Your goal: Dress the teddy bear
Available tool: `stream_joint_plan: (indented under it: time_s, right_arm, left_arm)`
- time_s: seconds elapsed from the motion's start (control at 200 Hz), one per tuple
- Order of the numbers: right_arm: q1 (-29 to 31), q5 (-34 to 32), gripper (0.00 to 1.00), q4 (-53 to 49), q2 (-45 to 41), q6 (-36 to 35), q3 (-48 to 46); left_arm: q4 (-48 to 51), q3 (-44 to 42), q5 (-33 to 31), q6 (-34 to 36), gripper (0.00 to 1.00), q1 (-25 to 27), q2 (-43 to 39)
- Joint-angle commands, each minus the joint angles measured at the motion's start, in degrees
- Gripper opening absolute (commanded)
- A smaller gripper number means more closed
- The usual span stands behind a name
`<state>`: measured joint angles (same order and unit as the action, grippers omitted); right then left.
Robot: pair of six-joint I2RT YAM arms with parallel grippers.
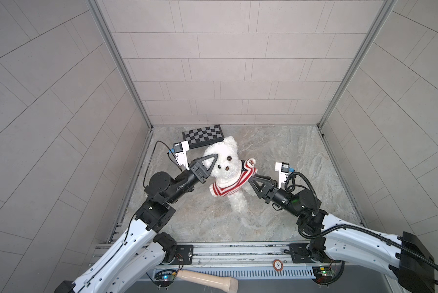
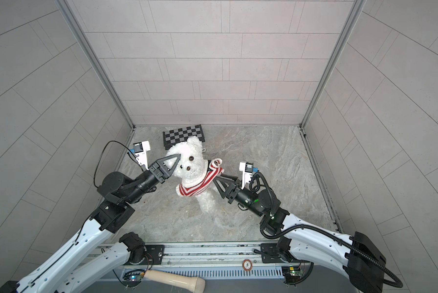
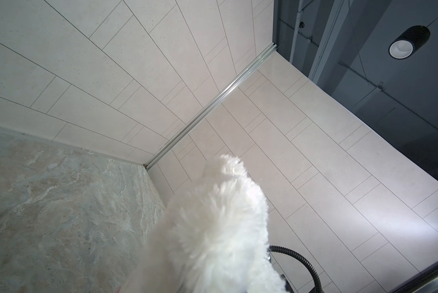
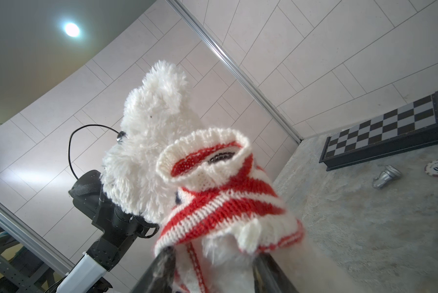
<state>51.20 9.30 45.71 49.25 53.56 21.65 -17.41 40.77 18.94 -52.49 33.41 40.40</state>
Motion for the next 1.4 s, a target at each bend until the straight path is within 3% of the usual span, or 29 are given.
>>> stream_joint_plan:
  time_s: [0.0,0.285,0.716,0.901,0.976,1.066,1.166,1.297,1.392]
  right_arm:
    - [-0.1,-0.7,0.51,-2.4,-1.4,0.3,-0.6]
    - [0.2,-0.1,0.47,-4.0,-1.3,-0.4,0.4]
    - [0.2,1.4,0.33,2.4,7.4,-2.0,4.8]
    - [0.1,0.2,0.14,3.9,7.5,-3.0,3.7]
    - [0.6,-1.1,0.04,-1.0,5.3,-5.7,3.8]
    - [3.3,-7.8,0.0,-12.8,0.7,-11.4,4.9]
    - [5.5,-13.1,0.0,-20.9,-2.5,-15.0,5.8]
    - [6.2,-16.8,0.0,-24.7,-4.7,-15.0,5.1]
    - [8.2,-23.2,0.0,-30.5,-5.9,-14.4,5.9]
  left_arm:
    - [-4.1,-0.1,-0.3,0.3,0.0,0.2,-0.7]
    - [-4.3,-0.9,-1.0,0.3,0.0,0.2,-1.1]
    - [-4.9,-0.7,0.9,-0.6,0.0,0.2,-0.7]
    - [-4.3,-0.7,0.3,-0.5,0.0,0.2,-1.6]
    - [-3.3,-0.4,-0.2,0.1,0.0,0.2,-1.9]
    - [-2.5,-0.7,-1.3,0.8,0.0,0.2,-2.4]
    - [-2.7,-1.5,-2.3,1.0,0.0,0.2,-2.9]
    - [-1.5,-2.1,-3.6,2.5,0.0,0.2,-3.3]
    - [-0.1,-2.0,-4.7,3.9,0.0,0.2,-3.8]
